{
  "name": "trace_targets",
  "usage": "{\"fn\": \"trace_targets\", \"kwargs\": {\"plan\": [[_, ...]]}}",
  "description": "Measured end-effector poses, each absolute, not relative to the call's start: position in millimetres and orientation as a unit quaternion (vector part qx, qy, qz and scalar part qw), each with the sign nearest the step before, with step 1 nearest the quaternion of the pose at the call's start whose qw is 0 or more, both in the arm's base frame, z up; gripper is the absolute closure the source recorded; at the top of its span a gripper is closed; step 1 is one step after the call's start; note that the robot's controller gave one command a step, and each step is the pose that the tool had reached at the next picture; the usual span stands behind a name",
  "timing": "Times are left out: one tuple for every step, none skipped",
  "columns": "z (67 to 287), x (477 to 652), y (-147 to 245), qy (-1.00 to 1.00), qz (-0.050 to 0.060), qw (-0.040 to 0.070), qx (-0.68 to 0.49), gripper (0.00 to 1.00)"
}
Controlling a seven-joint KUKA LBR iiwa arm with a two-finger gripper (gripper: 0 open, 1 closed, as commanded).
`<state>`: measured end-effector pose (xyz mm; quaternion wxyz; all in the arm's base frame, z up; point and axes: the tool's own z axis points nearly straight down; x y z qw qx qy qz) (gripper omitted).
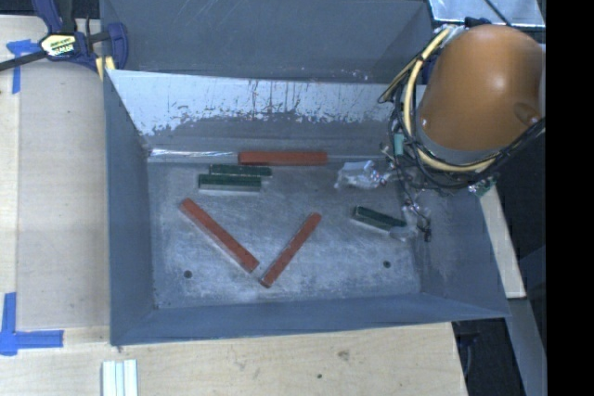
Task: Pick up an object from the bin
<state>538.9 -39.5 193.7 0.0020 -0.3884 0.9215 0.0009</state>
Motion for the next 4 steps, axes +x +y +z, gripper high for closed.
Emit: {"fn": "trace_targets", "kwargs": {"plan": [[95,540.4,51,0.906,0.003,-0.001,-0.423,0.0],[68,527.1,42,0.91,0.001,0.0,-0.415,0.0],[71,529.1,42,0.909,0.0,0.002,-0.416,1.0],[191,556.7,11,0.913,-0.002,0.006,-0.408,1.0]]}}
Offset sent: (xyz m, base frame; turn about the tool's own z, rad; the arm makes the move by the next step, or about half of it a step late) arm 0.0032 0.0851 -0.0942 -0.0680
